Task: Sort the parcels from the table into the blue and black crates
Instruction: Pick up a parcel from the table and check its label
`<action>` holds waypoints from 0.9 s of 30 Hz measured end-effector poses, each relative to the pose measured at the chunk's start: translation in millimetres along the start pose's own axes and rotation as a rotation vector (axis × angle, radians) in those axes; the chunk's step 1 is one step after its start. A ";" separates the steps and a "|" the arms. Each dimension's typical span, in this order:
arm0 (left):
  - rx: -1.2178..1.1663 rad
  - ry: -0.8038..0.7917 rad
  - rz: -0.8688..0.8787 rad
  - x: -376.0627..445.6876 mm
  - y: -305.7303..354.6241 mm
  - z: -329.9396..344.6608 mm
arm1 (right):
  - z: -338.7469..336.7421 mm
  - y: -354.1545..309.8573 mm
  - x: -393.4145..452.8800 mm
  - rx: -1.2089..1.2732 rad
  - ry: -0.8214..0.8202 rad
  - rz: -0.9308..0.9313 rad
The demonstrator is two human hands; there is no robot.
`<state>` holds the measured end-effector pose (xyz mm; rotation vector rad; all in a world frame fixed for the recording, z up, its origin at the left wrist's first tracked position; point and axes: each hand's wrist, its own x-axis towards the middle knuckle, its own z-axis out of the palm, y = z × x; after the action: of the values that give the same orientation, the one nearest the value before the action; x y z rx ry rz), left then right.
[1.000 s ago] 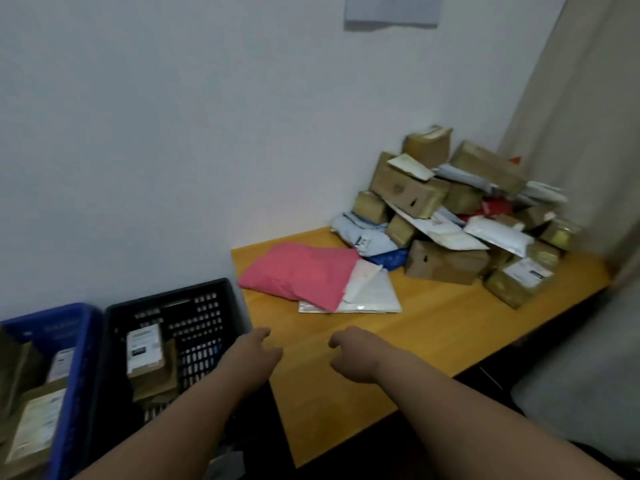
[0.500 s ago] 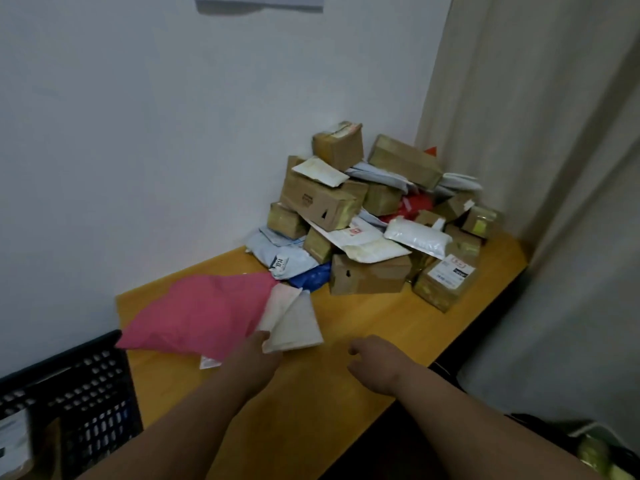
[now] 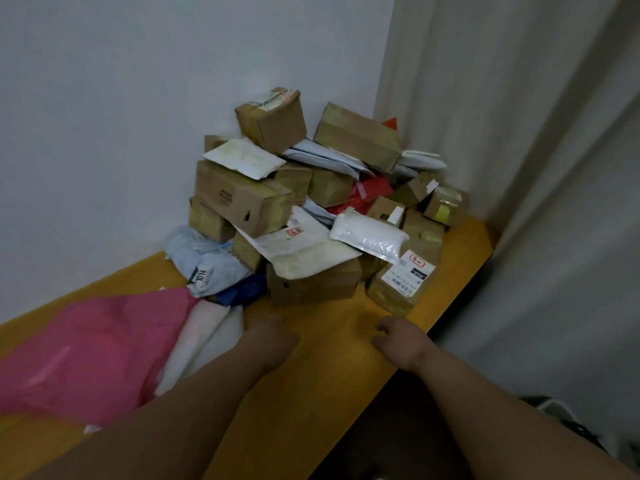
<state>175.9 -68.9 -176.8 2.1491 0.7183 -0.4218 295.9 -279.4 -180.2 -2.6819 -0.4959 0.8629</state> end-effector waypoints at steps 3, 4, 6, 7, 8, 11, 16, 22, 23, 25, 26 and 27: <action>-0.045 -0.081 -0.030 24.9 37.8 22.6 | -25.5 34.8 28.8 0.094 0.030 -0.005; -0.066 -0.106 -0.047 33.7 51.7 32.5 | -35.4 48.2 38.5 0.123 0.040 -0.013; -0.089 -0.126 -0.071 50.5 82.4 54.7 | -54.2 78.3 60.2 0.147 0.051 -0.010; -0.096 -0.114 -0.076 58.1 98.4 66.6 | -64.3 92.7 70.1 0.136 0.054 0.003; -0.111 -0.101 -0.080 63.6 114.7 77.1 | -74.8 104.6 78.9 0.128 0.050 0.012; -0.204 -0.070 -0.081 81.7 151.7 101.7 | -100.0 131.7 106.7 0.025 0.039 0.015; -0.257 -0.001 -0.145 110.7 169.4 120.8 | -110.4 142.1 138.7 -0.005 -0.005 -0.095; -0.415 0.030 -0.199 123.2 179.5 134.9 | -112.8 141.1 157.8 0.432 0.052 -0.145; -0.452 0.033 -0.207 124.2 179.4 136.5 | -114.3 140.7 159.7 0.484 0.019 -0.100; -0.532 0.031 -0.231 125.3 178.9 138.4 | -115.9 145.3 163.5 0.495 -0.024 -0.019; -0.579 0.031 -0.247 124.8 177.9 139.0 | -116.4 147.6 163.5 0.473 -0.025 0.021; -0.620 0.038 -0.268 123.9 175.7 139.9 | -117.3 149.4 161.2 0.460 -0.041 0.060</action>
<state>374.4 -225.0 -221.8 1.4880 1.0114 -0.2501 524.7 -367.7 -224.3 -2.2709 -0.1931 0.9199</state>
